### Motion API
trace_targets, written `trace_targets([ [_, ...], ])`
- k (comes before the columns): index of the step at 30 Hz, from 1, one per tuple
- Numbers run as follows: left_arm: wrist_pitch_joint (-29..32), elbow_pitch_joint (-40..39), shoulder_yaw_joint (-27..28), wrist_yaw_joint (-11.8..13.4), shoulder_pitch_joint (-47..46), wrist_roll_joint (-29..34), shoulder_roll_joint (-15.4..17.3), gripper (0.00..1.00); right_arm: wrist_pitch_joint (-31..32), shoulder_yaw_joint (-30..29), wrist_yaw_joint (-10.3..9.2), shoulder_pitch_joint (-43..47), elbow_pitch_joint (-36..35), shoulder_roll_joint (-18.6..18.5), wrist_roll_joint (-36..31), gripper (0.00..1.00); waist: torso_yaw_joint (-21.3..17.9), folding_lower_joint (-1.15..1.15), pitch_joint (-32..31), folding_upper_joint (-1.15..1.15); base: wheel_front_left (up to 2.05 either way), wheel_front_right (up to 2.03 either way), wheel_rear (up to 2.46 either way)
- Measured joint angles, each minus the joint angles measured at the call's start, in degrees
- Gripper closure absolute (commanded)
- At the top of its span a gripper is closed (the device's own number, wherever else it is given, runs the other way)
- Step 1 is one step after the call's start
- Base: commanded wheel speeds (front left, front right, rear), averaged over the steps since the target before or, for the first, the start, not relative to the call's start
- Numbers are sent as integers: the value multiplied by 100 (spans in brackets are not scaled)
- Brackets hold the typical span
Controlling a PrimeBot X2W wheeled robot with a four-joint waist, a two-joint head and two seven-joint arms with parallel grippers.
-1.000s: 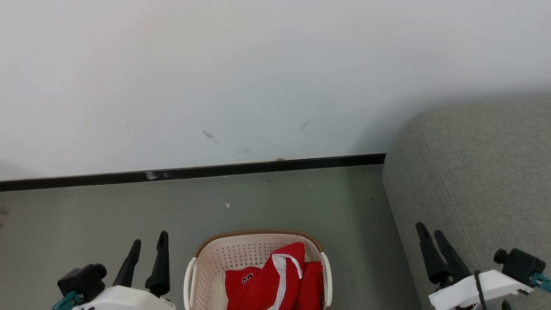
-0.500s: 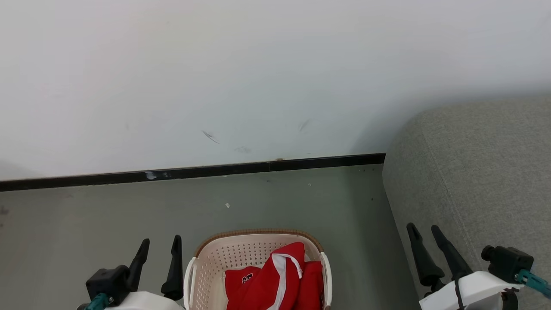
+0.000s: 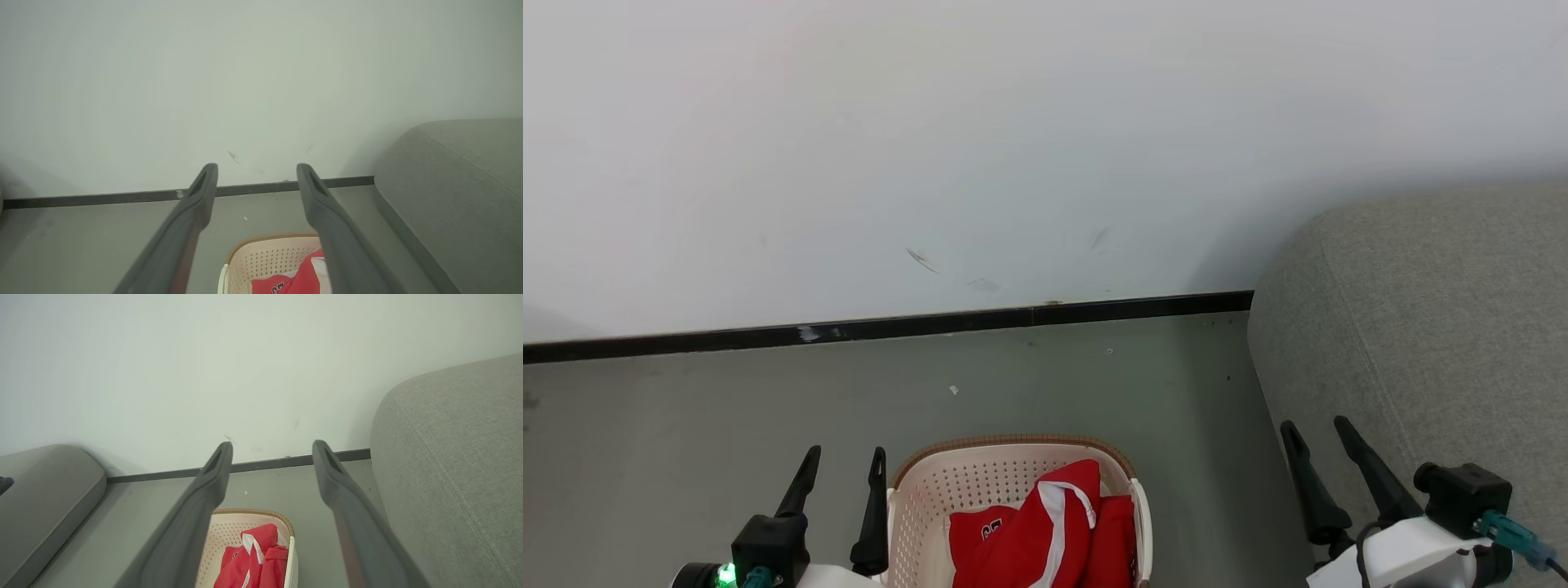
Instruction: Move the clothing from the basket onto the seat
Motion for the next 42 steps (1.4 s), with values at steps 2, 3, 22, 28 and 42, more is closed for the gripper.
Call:
trace_targets([
  [2, -46, 0, -30, 42, 0, 144, -1, 0, -7, 0, 0, 0, -19, 11, -157, 0, 0, 0, -1, 0, 0, 0, 0],
  [3, -64, -1, -40, 71, 0, 233, -1, 0, -12, 1, 0, 2, -26, 14, -261, 0, 0, 0, -1, 0, 0, 0, 0],
  [22, -250, 103, -110, 269, -1, 888, -7, 0, -164, -9, 1, 105, -151, 77, -1085, 0, -9, -1, 4, 0, 0, 0, 0],
  [28, -250, 137, -57, 285, -1, 845, -13, 0, -164, -29, 1, 105, -151, 78, -1053, 0, -8, -1, 11, 0, 0, 0, 0],
  [42, -250, 167, -8, 292, -2, 797, -31, 0, -165, -30, 1, 105, -151, 78, -1023, 0, -8, -1, 25, 0, 0, 0, 0],
])
